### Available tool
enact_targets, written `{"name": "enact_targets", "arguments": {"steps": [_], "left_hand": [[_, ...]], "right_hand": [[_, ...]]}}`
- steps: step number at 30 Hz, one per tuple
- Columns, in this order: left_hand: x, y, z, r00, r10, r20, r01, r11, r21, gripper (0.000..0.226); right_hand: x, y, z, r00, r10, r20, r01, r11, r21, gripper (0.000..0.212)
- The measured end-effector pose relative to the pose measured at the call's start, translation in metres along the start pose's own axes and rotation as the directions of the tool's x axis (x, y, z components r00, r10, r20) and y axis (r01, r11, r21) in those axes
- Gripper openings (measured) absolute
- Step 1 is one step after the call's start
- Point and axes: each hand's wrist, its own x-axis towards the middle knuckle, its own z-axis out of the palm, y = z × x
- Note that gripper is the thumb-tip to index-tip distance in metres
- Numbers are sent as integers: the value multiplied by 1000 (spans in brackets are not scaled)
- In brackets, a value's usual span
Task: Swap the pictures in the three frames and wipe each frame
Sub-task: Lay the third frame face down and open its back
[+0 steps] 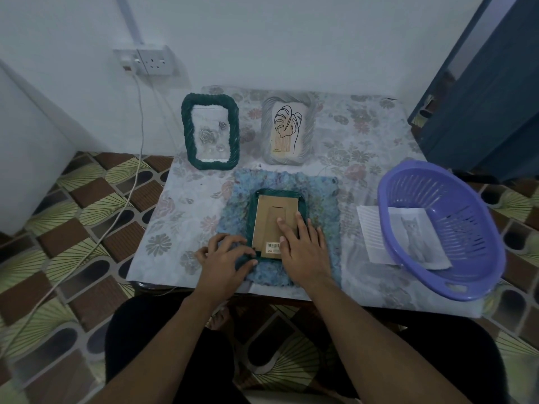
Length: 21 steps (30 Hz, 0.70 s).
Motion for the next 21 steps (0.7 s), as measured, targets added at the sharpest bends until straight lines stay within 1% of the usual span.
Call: {"name": "enact_targets", "arguments": {"steps": [3,5,10,15,17,19,21], "left_hand": [[0,3,-3,998,-31,46,32,999,-20,43],[1,5,-6,998,-32,46,34,998,-45,46],[2,4,-9,998,-25,60,29,998,-57,35],[3,7,-10,998,1,67,-3,999,38,36],[3,6,-10,998,22,66,-25,998,53,34],[4,4,-9,996,60,70,-65,995,77,28],[5,1,-7,991,108,79,-116,987,106,21]], "right_hand": [[1,-1,0,1000,1,-5,-1,1000,8,53],[1,-2,0,1000,1,-13,-1,1000,5,54],[0,-1,1,1000,7,-5,-7,1000,-6,55],[1,-1,2,1000,8,-16,-8,1000,-11,56],[1,-1,2,1000,2,-25,-3,1000,-10,57],[1,-1,2,1000,-1,-26,1,1000,0,59],[1,0,3,1000,-2,-14,2,1000,2,57]]}}
